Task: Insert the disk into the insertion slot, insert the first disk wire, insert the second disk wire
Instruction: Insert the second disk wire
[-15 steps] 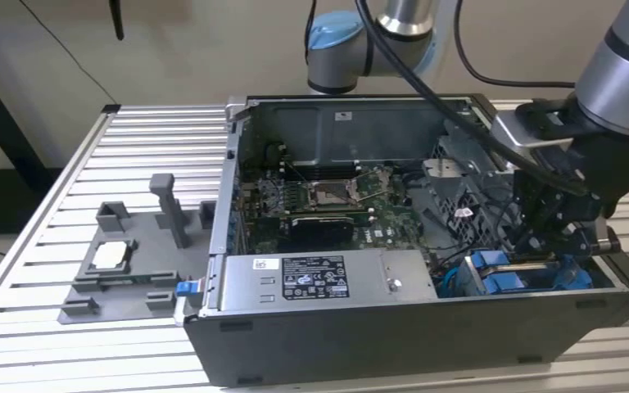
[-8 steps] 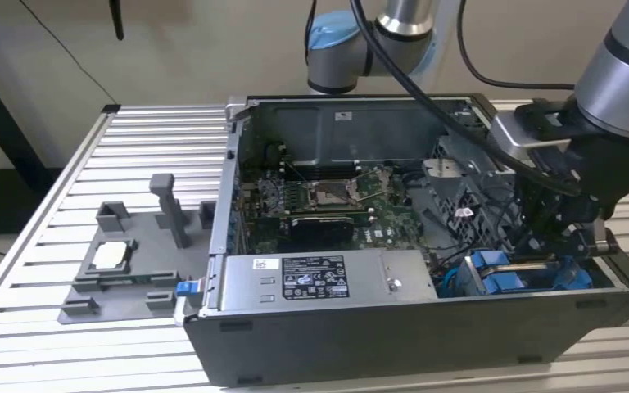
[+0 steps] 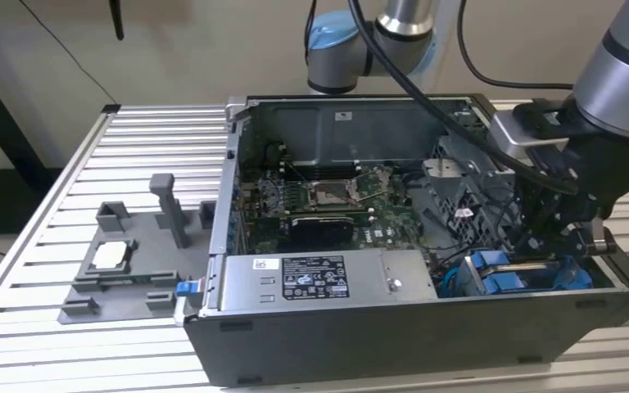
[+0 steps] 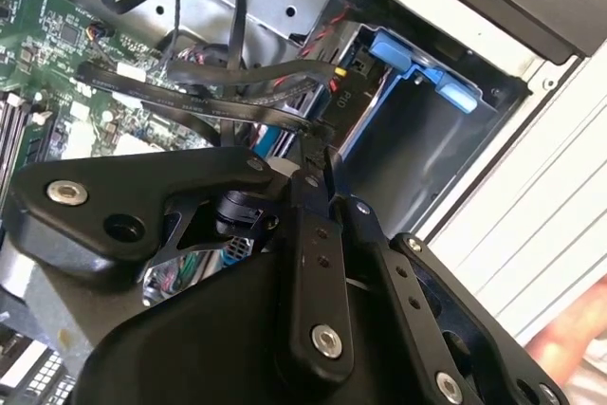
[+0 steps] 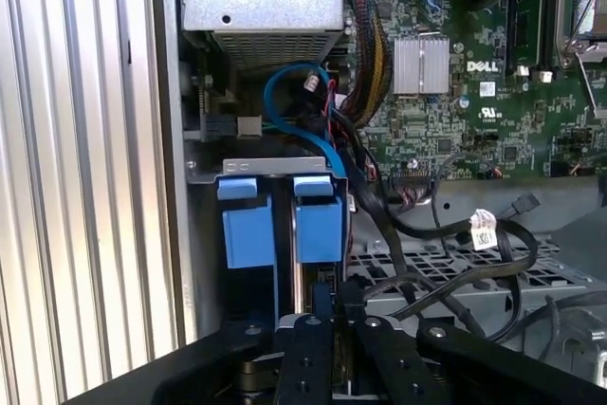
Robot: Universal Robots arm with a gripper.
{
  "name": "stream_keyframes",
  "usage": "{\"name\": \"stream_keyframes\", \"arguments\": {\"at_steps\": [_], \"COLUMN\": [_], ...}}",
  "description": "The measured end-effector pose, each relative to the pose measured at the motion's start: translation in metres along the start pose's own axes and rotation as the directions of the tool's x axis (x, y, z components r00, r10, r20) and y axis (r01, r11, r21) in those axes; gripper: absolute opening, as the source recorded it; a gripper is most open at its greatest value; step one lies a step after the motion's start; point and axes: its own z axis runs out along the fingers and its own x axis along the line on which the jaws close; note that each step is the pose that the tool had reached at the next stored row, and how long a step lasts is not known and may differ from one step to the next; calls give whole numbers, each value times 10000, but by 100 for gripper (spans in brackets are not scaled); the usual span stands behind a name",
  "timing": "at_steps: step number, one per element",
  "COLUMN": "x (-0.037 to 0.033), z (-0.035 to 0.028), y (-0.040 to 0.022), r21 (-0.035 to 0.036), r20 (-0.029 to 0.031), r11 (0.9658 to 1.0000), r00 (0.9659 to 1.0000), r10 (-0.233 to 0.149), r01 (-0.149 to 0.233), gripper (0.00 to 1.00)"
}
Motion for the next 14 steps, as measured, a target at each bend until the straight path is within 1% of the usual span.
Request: {"name": "stream_keyframes", "arguments": {"at_steps": [2,6,14], "x": [-12,-13,-8], "z": [1,7,50], "y": [1,1,4], "r21": [2,5,13], "r20": [-2,-9,-88], "r11": [10000,10000,10000], "r00": [10000,10000,9999], "r10": [17,53,99], "r01": [-17,-53,-99], "gripper": [15,15,15]}}
